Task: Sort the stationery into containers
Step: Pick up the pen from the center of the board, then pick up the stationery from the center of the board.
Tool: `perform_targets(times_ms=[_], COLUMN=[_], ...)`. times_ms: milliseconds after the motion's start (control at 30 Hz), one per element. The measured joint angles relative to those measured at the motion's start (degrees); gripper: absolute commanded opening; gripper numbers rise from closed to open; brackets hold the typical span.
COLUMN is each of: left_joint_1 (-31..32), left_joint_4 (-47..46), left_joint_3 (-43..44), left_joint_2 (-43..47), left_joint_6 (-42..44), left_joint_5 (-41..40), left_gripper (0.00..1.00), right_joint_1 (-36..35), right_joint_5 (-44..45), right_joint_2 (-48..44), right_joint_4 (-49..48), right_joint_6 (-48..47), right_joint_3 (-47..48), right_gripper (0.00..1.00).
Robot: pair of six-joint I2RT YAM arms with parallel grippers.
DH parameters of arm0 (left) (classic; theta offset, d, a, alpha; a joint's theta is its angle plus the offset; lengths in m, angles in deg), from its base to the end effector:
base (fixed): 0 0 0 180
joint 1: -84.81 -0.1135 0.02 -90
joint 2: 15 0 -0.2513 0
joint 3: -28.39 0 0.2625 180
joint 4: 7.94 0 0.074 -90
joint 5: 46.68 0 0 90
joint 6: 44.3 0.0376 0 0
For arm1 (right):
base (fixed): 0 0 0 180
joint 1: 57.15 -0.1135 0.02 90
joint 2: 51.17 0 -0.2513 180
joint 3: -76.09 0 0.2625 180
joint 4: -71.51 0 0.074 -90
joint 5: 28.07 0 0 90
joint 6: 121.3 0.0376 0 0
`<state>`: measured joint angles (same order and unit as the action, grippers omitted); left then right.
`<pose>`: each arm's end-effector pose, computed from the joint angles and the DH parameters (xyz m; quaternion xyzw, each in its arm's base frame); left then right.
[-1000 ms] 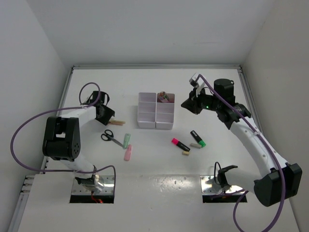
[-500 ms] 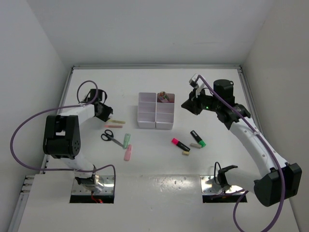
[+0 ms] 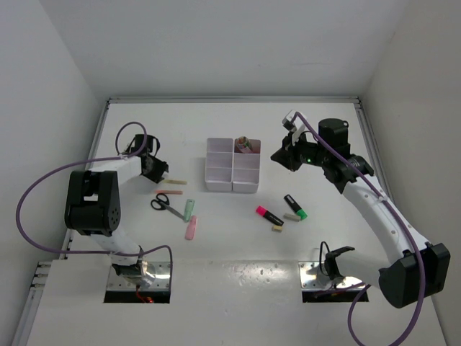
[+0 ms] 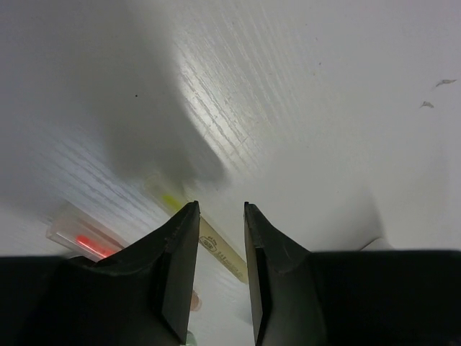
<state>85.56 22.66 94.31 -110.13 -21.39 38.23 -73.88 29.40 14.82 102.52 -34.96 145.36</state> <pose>0.3277 -0.0010 0.1394 -0.5374 0.8010 -0.1096 0.2398 0.2560 0.0981 0.3089 -0.2880 0.7831 0.2947 0.4659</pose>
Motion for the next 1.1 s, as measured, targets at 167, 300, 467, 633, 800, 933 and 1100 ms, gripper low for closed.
perform_targets(times_ms=[167,300,467,633,800,933,1100], left_joint_1=[-0.13,-0.13,-0.13,-0.11,-0.11,-0.07,0.31], left_joint_4=[0.15,0.02,0.26,0.72,1.09,1.57,2.03], left_joint_3=[-0.63,-1.07,-2.23,-2.54,-2.54,-2.54,-2.51], left_joint_2=[1.07,2.84,3.08,3.08,3.1,3.1,3.08], left_joint_6=[0.46,0.61,0.61,0.5,0.28,-0.09,-0.9], left_joint_5=[0.35,0.44,0.46,0.33,-0.07,-0.26,-0.52], left_gripper=[0.36,0.38,0.38,0.38,0.39,0.39,0.39], right_joint_1=[0.0,0.0,0.0,0.0,0.0,0.0,0.0], right_joint_5=[0.57,0.66,0.68,0.7,0.7,0.74,0.83], right_joint_2=[0.0,0.0,0.0,0.0,0.0,0.0,0.0], right_joint_4=[0.0,-0.02,-0.04,-0.13,-0.2,-0.24,-0.24], right_joint_6=[0.0,0.0,0.0,0.0,0.0,0.0,0.0], right_joint_3=[0.0,0.0,0.0,0.0,0.0,-0.07,-0.44], right_gripper=[0.06,0.06,0.06,0.06,0.06,0.06,0.06])
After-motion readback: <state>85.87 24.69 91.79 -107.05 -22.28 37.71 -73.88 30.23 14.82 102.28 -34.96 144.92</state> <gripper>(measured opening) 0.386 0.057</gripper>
